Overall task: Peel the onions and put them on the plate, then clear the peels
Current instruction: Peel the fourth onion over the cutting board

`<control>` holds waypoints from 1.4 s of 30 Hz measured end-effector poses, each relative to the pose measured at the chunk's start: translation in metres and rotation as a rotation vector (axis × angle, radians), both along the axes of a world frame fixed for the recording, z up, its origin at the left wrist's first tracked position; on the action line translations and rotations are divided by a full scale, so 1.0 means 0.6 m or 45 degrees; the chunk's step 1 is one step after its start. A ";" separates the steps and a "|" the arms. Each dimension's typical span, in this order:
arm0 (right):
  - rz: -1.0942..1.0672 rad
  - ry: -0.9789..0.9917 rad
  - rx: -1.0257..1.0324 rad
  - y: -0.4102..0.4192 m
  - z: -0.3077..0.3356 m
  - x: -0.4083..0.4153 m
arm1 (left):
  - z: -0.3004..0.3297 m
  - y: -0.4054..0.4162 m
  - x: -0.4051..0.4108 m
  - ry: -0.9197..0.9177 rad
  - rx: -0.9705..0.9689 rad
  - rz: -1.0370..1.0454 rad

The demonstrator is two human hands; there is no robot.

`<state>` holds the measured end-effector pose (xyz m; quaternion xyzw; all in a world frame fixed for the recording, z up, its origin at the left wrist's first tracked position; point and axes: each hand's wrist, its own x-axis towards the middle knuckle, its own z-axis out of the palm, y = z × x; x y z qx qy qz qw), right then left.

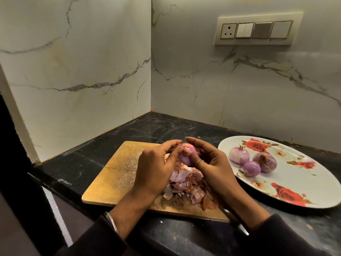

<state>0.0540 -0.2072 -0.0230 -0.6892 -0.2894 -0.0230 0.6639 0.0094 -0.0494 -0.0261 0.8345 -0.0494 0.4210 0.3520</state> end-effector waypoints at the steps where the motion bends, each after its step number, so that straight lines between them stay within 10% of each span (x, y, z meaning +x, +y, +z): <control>1: 0.000 -0.010 -0.012 0.000 -0.001 0.000 | 0.001 0.001 -0.001 0.009 -0.013 -0.019; 16: 0.075 0.086 0.078 0.005 -0.001 -0.010 | 0.006 0.015 0.004 0.071 -0.500 -0.158; 42: -0.046 0.010 0.004 0.007 -0.003 -0.008 | 0.005 0.007 -0.004 0.153 -0.240 -0.195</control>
